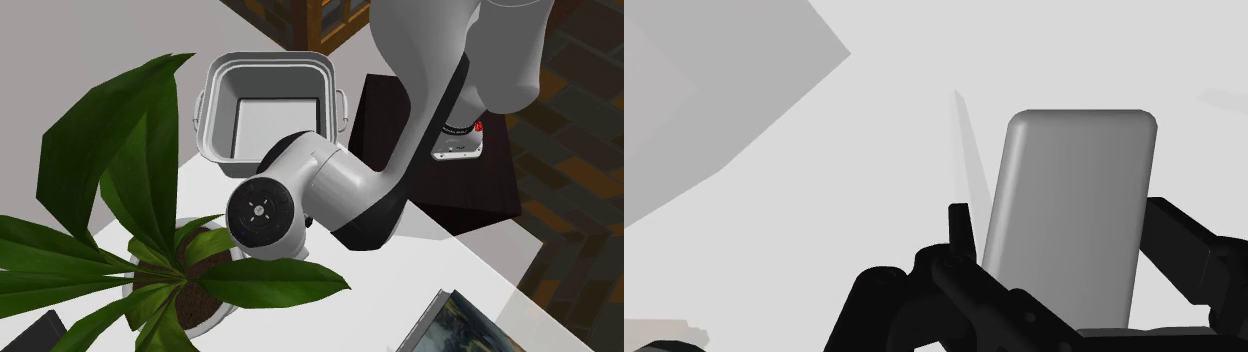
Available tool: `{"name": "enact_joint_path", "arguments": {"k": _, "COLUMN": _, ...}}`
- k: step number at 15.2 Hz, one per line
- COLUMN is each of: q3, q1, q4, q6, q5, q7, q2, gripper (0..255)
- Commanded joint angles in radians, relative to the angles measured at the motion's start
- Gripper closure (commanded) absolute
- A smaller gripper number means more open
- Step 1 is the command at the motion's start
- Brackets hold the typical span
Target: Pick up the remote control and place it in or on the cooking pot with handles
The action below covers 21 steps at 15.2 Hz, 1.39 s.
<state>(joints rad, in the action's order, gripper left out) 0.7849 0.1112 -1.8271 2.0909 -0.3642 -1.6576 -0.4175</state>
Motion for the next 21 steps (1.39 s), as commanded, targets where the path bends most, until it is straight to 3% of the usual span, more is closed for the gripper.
{"name": "enact_joint_path", "arguments": {"k": 1, "q3": -0.001, "q1": -0.001, "q4": -0.001, "q6": 0.0, "q5": 0.0, "q7": 0.0, "q2": 0.0, "gripper": 255}}
{"name": "enact_joint_path", "arguments": {"k": 7, "q3": -0.001, "q1": 0.001, "q4": 0.001, "q6": -0.001, "q5": -0.001, "q7": -0.001, "q2": -0.002, "gripper": 255}}
{"name": "enact_joint_path", "arguments": {"k": 21, "q3": 0.038, "q1": -0.023, "q4": 0.1, "q6": -0.153, "q5": 0.072, "q7": 0.049, "q2": 0.075, "gripper": 255}}
